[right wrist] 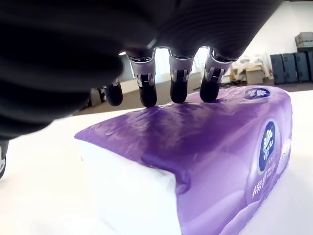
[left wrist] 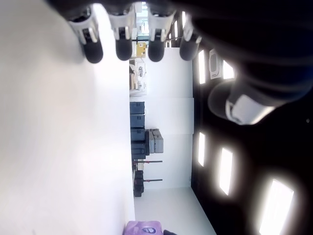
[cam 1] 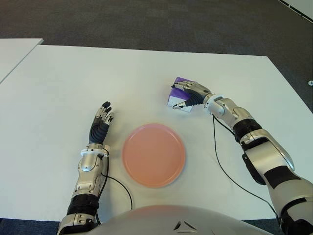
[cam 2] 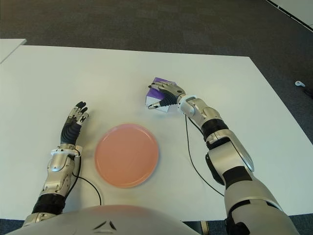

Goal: Put the tissue paper into the plate.

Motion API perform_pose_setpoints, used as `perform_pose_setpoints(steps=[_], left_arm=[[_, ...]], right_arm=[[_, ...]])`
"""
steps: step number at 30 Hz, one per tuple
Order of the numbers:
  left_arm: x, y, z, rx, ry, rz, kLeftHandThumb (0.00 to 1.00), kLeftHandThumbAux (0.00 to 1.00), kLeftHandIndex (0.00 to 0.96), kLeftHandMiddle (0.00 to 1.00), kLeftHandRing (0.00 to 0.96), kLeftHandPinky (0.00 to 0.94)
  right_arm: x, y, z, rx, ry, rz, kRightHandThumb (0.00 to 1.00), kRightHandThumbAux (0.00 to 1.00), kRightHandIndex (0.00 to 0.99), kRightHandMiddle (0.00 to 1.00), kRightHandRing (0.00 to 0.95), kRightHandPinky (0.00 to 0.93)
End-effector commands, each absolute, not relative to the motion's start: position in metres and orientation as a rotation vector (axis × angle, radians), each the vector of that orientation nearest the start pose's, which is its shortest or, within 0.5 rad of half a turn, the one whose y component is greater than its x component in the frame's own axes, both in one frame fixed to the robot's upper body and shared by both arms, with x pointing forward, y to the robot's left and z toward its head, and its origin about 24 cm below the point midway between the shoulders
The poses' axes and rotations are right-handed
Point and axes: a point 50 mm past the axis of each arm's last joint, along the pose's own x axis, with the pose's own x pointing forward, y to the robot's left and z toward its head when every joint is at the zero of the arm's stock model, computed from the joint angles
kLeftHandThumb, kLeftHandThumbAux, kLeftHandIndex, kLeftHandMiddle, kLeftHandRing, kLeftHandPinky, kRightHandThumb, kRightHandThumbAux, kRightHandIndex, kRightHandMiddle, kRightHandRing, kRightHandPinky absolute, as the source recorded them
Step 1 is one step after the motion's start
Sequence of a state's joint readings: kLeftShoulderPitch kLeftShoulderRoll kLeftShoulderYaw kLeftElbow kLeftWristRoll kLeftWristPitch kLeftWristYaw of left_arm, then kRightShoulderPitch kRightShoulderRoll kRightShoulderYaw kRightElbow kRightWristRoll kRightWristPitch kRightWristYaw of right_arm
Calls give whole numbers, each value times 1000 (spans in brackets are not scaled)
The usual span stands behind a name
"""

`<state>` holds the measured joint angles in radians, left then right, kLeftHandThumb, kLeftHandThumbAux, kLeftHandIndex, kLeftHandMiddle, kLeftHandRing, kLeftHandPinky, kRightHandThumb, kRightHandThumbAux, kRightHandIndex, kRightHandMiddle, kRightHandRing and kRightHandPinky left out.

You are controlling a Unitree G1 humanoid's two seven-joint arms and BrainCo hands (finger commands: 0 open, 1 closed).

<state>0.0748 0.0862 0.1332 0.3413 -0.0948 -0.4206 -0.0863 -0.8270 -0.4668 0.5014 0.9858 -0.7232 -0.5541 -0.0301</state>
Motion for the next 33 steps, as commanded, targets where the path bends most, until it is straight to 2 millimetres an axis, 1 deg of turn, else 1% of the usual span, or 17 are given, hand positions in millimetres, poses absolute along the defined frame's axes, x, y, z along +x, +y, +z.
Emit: perform_pose_setpoints(steps=[1, 5, 9, 19, 28, 31, 33], left_arm=[[210, 206, -24, 12, 67, 98, 0, 454, 0, 0, 0, 0], [210, 206, -24, 13, 66, 99, 0, 453, 0, 0, 0, 0], [209, 206, -24, 16, 68, 99, 0, 457, 0, 0, 0, 0], [209, 207, -25, 12, 78, 100, 0, 464, 0, 0, 0, 0], [208, 207, -25, 20, 77, 102, 0, 459, 0, 0, 0, 0], [208, 207, -26, 21, 79, 103, 0, 457, 0, 0, 0, 0], [207, 207, -26, 17, 80, 104, 0, 457, 0, 0, 0, 0]], right_arm=[[363, -154, 75, -1347, -252, 599, 269, 343, 0, 0, 0, 0], [362, -154, 73, -1327, -243, 596, 270, 342, 0, 0, 0, 0], [358, -155, 67, -1296, -214, 602, 278, 346, 0, 0, 0, 0], [350, -156, 52, -1302, -172, 639, 276, 356, 0, 0, 0, 0], [338, -160, 32, -1297, -120, 673, 267, 361, 0, 0, 0, 0], [332, -162, 23, -1282, -97, 685, 269, 361, 0, 0, 0, 0], [325, -164, 13, -1268, -76, 696, 270, 360, 0, 0, 0, 0]])
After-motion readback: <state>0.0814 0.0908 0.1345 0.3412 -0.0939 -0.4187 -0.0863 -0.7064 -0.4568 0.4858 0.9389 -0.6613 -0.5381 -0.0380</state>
